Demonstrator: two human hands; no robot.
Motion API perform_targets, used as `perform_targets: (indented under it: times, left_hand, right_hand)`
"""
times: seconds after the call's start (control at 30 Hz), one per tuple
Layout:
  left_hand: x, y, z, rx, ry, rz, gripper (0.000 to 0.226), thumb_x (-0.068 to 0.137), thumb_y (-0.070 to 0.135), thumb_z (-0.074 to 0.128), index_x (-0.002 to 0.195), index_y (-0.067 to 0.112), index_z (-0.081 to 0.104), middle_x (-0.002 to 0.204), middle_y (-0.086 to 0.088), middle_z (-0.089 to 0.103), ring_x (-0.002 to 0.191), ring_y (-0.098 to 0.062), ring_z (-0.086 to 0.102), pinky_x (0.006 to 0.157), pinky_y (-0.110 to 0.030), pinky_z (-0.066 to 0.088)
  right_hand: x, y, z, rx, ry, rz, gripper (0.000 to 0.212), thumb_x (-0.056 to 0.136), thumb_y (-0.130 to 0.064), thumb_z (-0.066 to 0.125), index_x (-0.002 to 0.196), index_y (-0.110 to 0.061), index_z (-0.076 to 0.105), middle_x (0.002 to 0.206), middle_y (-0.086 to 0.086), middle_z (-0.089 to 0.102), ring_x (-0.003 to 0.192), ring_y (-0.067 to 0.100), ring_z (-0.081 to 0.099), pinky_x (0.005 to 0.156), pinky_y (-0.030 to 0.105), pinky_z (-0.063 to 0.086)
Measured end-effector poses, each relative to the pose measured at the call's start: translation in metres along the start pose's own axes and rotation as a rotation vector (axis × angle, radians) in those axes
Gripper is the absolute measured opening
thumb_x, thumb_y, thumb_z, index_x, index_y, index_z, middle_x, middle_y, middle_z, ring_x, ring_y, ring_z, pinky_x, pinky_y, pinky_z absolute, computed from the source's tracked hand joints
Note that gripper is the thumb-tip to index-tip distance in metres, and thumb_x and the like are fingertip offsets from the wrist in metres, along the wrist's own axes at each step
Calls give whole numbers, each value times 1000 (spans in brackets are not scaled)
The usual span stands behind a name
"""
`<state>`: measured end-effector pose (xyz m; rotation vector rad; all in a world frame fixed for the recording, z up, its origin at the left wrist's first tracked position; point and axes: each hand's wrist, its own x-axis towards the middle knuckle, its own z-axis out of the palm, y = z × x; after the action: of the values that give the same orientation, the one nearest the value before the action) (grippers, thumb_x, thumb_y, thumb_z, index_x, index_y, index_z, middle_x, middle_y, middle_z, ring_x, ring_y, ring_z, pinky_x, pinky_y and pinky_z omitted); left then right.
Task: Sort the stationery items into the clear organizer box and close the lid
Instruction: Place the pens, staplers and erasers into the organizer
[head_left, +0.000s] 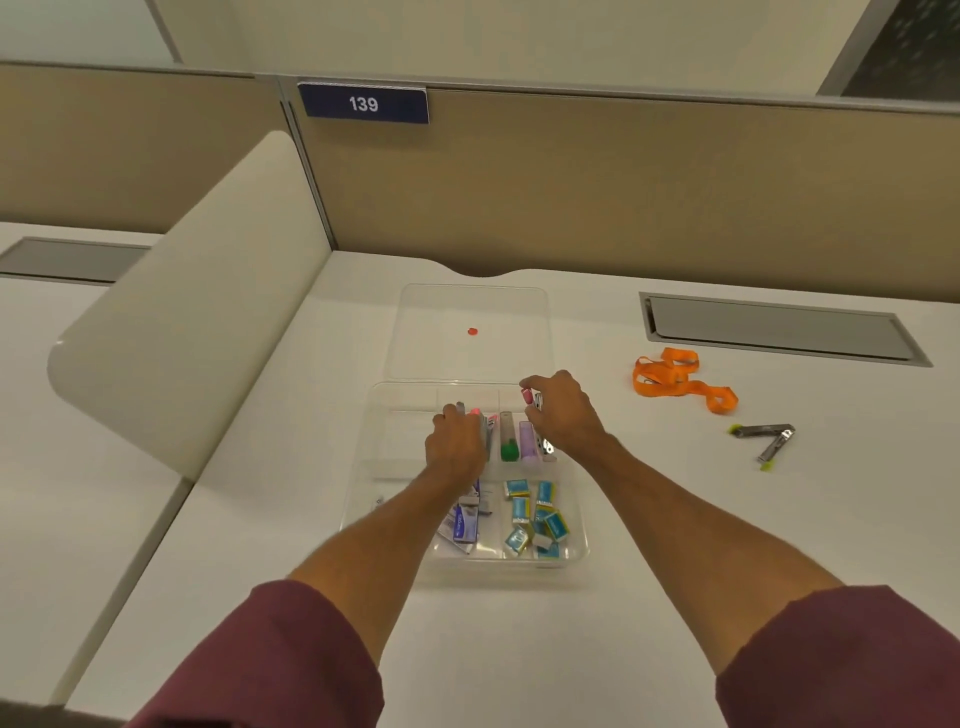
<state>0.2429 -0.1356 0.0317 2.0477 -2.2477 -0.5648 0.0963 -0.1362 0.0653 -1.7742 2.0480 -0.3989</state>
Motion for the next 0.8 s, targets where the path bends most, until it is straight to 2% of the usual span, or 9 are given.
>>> perform_targets:
  times: [0.1,0.17,0.27,0.37,0.5,0.7,0.8]
  left_hand:
    - [0,-6,-2,0,44,85,34,95,26,53,124,11,56,133,-13,49,120,-27,50,97,-39,48]
    - [1,-14,-3,42,106,166,39,95,29,51,130,12,52,141,-11,45,130,-26,44,106,-38,39]
    - [4,-31,-2,104,89,183,66,94,48,47,147,14,28,159,-11,19,148,-27,16,120,-42,14]
    - [6,-48,1,126,-51,152,86,90,64,38,153,15,4,162,-8,-5,150,-25,-6,120,-47,-3]
    - [5,-63,4,69,-117,155,91,89,68,30,152,14,-5,161,-7,-9,150,-23,-9,120,-47,-3]
    - [9,-75,14,69,-78,195,92,87,73,27,153,18,-4,161,-2,-12,149,-22,-13,119,-48,-5]
    - [7,-72,12,102,-52,190,98,77,78,17,153,20,-4,161,-2,-13,149,-23,-14,118,-48,-8]
  right_hand:
    - [4,-9,1,35,0,-10,37,93,-16,56,130,-16,57,122,17,54,108,32,60,93,35,49]
    - [6,-17,4,64,-8,-25,40,91,-15,58,132,-17,56,126,16,56,113,31,58,98,35,46]
    - [11,-30,12,93,-21,-50,40,90,-17,60,130,-18,57,130,12,57,118,27,55,100,33,44]
    - [14,-43,22,104,-38,-65,39,90,-19,62,128,-18,58,128,13,57,113,27,57,95,30,45]
    - [19,-56,37,66,-66,-82,41,90,-19,62,130,-19,57,126,15,53,112,29,57,94,31,47]
    - [20,-58,54,-58,-96,-63,42,94,-20,56,135,-20,50,136,13,44,124,29,47,99,38,46]
    - [19,-55,53,-84,-79,-57,41,97,-20,51,137,-18,46,140,12,41,128,27,41,101,38,44]
